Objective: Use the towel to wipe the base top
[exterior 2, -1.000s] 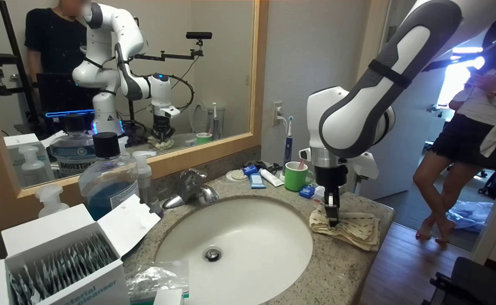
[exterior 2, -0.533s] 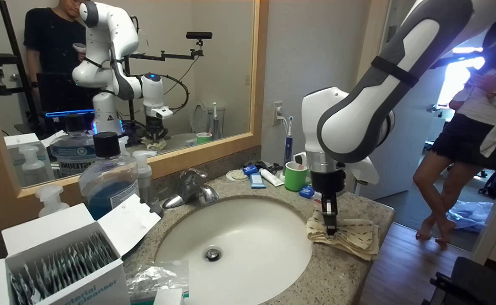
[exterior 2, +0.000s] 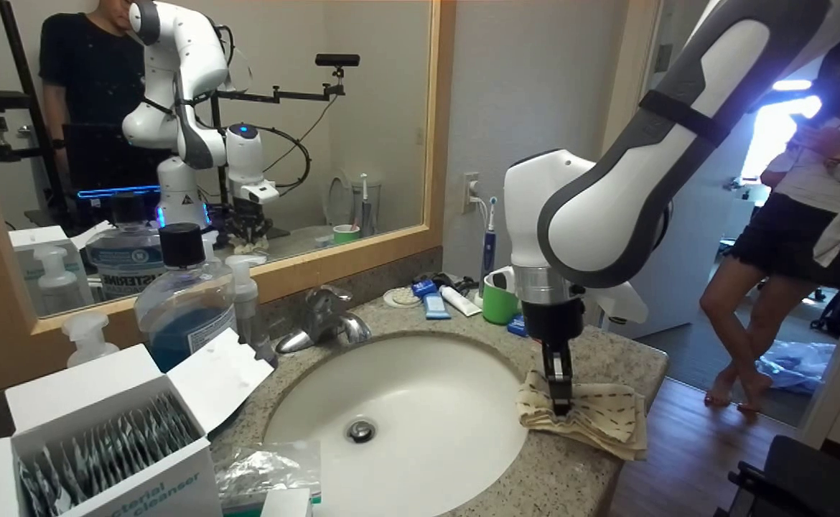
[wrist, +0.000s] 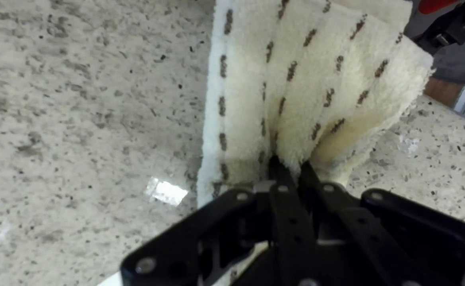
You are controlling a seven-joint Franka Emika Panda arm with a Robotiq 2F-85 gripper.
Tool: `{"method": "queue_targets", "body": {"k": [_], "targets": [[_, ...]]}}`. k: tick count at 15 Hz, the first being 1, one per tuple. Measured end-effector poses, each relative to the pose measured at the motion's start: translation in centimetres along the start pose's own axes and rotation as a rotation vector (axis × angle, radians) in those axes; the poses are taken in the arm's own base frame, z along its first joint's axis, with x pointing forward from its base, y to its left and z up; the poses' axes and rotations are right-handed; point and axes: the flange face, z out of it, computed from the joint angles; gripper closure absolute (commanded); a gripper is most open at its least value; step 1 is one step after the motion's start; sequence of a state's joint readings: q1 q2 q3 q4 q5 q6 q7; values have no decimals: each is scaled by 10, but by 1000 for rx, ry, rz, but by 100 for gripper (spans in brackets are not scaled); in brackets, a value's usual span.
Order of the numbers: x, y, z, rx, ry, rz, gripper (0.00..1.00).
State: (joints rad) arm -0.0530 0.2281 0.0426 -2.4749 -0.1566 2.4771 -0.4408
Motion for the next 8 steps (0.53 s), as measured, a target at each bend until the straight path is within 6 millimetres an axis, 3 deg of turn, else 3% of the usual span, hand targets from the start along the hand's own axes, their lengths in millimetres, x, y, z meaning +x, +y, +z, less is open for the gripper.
{"method": "queue_targets", "body": {"k": [1,2,8], "targets": [[0,-1,0,0,0,-1,92],[0,-1,0,0,0,-1,98],[1,1,-2,2,3,3,98]]}}
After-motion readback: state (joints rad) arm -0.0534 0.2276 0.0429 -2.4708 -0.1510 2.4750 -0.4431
